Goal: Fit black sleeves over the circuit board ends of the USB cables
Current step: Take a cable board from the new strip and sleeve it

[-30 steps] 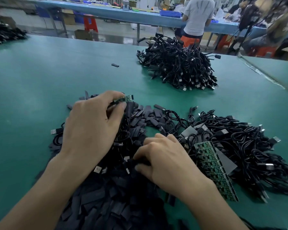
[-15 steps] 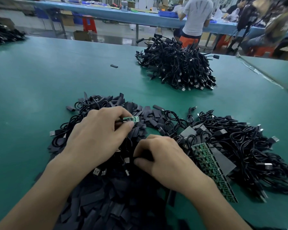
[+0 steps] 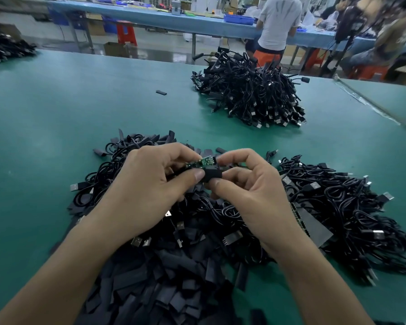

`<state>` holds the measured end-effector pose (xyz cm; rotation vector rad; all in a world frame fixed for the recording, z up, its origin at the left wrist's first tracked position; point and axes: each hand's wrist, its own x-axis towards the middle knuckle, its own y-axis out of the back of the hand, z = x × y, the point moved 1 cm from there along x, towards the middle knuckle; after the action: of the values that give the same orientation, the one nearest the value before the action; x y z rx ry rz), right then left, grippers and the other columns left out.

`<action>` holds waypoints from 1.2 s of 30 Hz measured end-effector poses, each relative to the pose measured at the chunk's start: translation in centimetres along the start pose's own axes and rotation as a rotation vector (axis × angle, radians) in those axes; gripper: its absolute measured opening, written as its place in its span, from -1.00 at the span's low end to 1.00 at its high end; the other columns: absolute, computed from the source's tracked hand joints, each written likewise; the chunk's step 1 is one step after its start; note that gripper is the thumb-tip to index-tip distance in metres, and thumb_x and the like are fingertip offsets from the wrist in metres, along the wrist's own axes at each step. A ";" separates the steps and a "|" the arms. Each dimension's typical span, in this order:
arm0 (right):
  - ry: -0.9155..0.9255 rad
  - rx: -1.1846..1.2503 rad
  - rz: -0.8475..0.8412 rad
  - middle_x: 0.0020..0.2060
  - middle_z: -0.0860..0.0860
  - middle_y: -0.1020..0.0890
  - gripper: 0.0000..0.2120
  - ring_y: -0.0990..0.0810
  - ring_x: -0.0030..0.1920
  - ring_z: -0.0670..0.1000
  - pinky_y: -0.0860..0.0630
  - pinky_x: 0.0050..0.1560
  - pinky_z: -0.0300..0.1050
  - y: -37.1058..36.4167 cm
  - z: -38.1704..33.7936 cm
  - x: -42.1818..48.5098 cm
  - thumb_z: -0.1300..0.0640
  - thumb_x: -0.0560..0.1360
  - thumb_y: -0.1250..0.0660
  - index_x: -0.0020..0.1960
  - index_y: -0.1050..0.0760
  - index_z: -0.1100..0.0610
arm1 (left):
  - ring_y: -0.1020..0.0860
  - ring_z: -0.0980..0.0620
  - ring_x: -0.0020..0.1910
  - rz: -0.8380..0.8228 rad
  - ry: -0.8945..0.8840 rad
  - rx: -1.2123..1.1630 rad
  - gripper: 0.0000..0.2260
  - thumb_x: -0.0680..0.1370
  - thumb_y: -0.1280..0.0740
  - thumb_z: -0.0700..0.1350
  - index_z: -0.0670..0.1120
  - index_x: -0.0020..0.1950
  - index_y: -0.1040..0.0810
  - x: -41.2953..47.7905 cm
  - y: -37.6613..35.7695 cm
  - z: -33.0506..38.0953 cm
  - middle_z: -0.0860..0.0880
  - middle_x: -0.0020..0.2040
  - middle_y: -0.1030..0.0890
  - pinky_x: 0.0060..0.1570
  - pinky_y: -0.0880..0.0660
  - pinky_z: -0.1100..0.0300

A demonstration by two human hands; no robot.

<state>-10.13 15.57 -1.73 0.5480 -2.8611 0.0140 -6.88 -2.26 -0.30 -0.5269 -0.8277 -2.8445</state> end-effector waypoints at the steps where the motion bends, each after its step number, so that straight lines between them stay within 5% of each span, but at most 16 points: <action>1: 0.009 -0.011 -0.025 -0.34 0.03 -0.64 -0.76 -0.58 -0.30 0.10 -0.53 -0.20 0.04 0.1 0.0 0.0 0.23 0.41 -0.45 -0.05 -0.59 -0.08 | -0.62 0.13 -0.45 -0.007 0.003 -0.020 -0.83 0.51 -0.46 -0.08 0.23 -0.07 -0.61 0.0 0.0 -0.1 0.14 -0.24 -0.68 -0.37 -0.49 0.38; 5: 0.088 -0.065 -0.066 -0.33 0.00 -0.65 -0.75 -0.57 -0.32 -0.08 -0.55 -0.24 -0.17 0.1 -0.2 0.0 0.25 0.38 -0.55 -0.02 -0.66 -0.02 | -0.58 0.14 -0.50 -0.051 0.010 -0.067 -0.86 0.52 -0.46 -0.06 0.20 -0.04 -0.60 0.0 0.1 -0.5 0.11 -0.30 -0.68 -0.43 -0.48 0.36; 13: 0.114 -0.211 0.045 -0.23 -0.05 -0.73 -0.77 -0.71 -0.22 0.01 -0.66 -0.13 -0.04 0.3 0.1 0.0 0.12 0.32 -0.61 -0.04 -0.70 -0.04 | -0.57 0.14 -0.51 -0.014 0.022 -0.077 -0.82 0.45 -0.40 0.12 0.30 0.04 -0.58 0.2 0.2 -0.9 0.12 -0.31 -0.65 -0.40 -0.47 0.37; 20: 0.148 -0.086 0.141 -0.27 -0.05 -0.73 -0.80 -0.69 -0.27 -0.10 -0.58 -0.18 -0.30 1.6 -0.8 0.5 0.11 0.26 -0.54 -0.11 -0.69 0.04 | -0.51 0.24 -0.42 -0.060 0.002 -0.001 -0.78 0.49 -0.43 0.14 0.31 0.13 -0.62 0.2 0.7 -1.4 0.16 -0.27 -0.67 -0.32 -0.45 0.37; 24: 0.143 -0.085 0.146 -0.27 -0.03 -0.73 -0.81 -0.68 -0.26 -0.09 -0.59 -0.16 -0.28 1.8 -1.2 0.5 0.13 0.24 -0.54 -0.14 -0.69 0.05 | -0.40 0.24 -0.52 -0.081 -0.026 0.007 -0.78 0.51 -0.39 0.11 0.29 0.15 -0.63 0.1 0.8 -1.0 0.17 -0.44 -0.56 -0.43 -0.33 0.47; 31: 0.143 -0.156 0.103 -0.30 0.03 -0.72 -0.85 -0.68 -0.25 0.16 -0.62 -0.18 -0.06 2.0 -1.2 0.4 0.09 0.26 -0.53 -0.17 -0.69 0.04 | -0.38 0.23 -0.50 -0.129 -0.029 -0.016 -0.70 0.46 -0.31 0.21 0.30 0.17 -0.62 0.0 0.8 -0.7 0.18 -0.42 -0.58 -0.42 -0.30 0.42; 36: 0.137 -0.177 0.071 -0.29 -0.01 -0.72 -0.85 -0.69 -0.27 0.02 -0.64 -0.17 -0.15 2.0 -1.3 0.5 0.05 0.26 -0.52 -0.17 -0.69 -0.01 | -0.49 0.18 -0.48 -0.116 -0.034 0.024 -0.77 0.54 -0.36 0.09 0.31 0.18 -0.61 0.1 0.9 -0.6 0.20 -0.38 -0.61 -0.41 -0.42 0.36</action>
<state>-11.08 17.33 -0.32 0.3938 -2.7120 -0.1804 -6.93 -3.34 -0.34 -0.5429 -0.9264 -2.9338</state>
